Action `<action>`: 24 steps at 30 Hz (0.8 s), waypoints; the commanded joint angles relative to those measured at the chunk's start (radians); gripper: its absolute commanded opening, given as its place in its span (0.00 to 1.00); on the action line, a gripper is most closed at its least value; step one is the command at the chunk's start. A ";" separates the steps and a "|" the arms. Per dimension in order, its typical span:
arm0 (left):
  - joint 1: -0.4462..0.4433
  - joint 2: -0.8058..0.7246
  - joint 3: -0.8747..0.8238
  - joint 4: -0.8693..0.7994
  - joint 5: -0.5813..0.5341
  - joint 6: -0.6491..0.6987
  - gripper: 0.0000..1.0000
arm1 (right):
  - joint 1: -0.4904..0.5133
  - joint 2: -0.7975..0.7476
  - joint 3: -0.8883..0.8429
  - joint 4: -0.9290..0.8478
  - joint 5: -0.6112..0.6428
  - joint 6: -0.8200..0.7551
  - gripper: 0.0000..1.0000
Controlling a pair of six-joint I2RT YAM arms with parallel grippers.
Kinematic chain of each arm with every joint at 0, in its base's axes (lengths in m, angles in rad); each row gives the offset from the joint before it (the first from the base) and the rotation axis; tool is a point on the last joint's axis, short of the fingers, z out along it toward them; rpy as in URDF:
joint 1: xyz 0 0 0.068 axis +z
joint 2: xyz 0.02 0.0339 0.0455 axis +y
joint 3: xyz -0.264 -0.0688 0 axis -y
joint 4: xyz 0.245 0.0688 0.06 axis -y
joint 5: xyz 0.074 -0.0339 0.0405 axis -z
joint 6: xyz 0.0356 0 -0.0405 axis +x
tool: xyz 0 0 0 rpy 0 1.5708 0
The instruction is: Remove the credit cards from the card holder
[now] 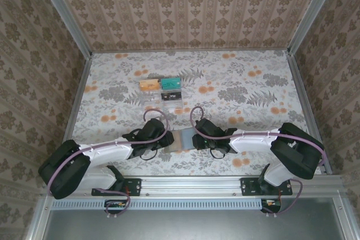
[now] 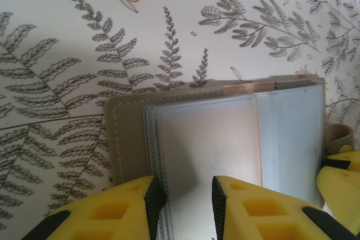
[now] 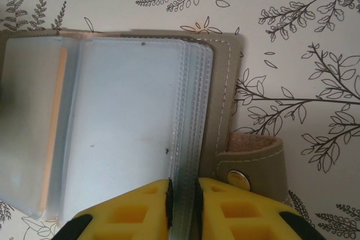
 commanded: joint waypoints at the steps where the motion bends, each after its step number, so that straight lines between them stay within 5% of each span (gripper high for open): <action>1: 0.006 0.014 -0.028 0.075 0.037 -0.003 0.35 | 0.011 0.032 -0.018 -0.022 0.009 0.025 0.21; 14: 0.003 -0.001 -0.034 0.181 0.106 0.022 0.56 | 0.019 0.058 -0.015 -0.006 0.006 0.034 0.22; 24: -0.005 -0.005 -0.020 0.168 0.116 0.050 1.00 | 0.019 0.041 -0.018 -0.007 0.015 0.041 0.25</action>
